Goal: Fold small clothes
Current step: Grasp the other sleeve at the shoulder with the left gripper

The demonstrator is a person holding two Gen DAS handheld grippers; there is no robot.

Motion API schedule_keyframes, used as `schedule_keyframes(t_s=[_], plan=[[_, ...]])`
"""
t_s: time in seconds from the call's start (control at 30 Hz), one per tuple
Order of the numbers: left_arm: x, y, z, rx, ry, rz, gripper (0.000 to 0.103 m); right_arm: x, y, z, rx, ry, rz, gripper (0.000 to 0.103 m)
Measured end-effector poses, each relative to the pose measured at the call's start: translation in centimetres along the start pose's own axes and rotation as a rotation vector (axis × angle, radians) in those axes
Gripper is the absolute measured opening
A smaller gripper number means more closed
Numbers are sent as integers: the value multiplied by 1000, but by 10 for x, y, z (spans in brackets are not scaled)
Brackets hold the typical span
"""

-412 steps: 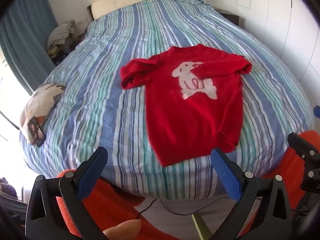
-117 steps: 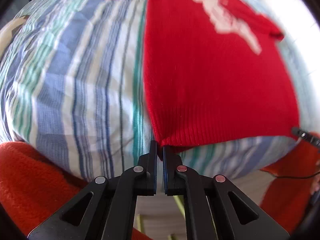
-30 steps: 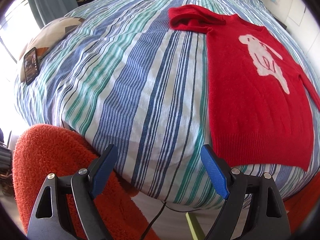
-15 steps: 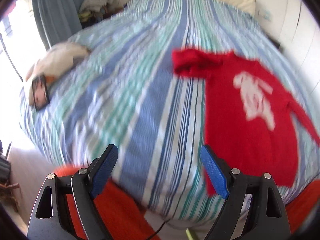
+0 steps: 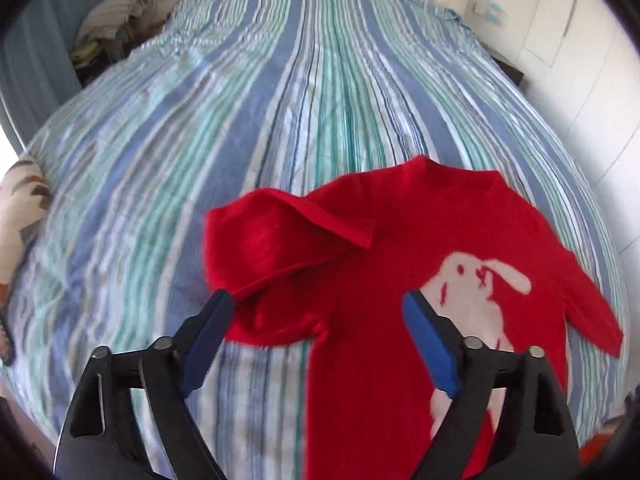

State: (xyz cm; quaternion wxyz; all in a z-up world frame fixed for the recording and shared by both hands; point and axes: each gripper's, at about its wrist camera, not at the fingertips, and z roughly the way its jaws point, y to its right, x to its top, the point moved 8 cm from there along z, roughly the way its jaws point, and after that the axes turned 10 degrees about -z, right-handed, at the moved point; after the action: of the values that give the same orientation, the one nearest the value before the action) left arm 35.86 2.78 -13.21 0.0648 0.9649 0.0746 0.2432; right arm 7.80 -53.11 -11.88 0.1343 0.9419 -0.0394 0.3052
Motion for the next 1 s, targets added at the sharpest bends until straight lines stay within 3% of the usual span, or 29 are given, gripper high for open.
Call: schedule_keyframes(t_s=[0.1,0.2,0.33,0.4,0.53,0.6,0.63,0.73,0.87,0.93,1.0], plan=[[12,10,33,-43,-47,-110,86,-3,-3,0,-9,-10,-26,75],[24,3,63,-8,-83,-218,84,-4,-2,1,-6,-16,-16,75],[27,-1,84,42,-89,-265,81,-5,-4,4,8,-29,-14,75],[29,3,90,36,-93,-261,70,-5,-7,6,8,-37,-27,75],[31,3,101,11,-124,-288,33,-4,-12,7,-10,-37,-52,75],[32,-3,103,-1,-130,-311,4,-4,-13,6,-19,-36,-58,75],[34,-6,104,-6,-132,-315,4,-3,-14,6,-23,-35,-61,75],[40,-16,85,-43,-98,-309,3,-3,-16,5,-35,-34,-71,75],[46,-42,28,-162,-56,-280,3,-3,-18,3,-43,-25,-82,75],[45,-74,-9,-190,-27,-257,3,-2,-19,2,-43,-22,-87,75],[44,-115,-36,-161,-1,-240,5,-2,-20,3,-44,-23,-92,75]])
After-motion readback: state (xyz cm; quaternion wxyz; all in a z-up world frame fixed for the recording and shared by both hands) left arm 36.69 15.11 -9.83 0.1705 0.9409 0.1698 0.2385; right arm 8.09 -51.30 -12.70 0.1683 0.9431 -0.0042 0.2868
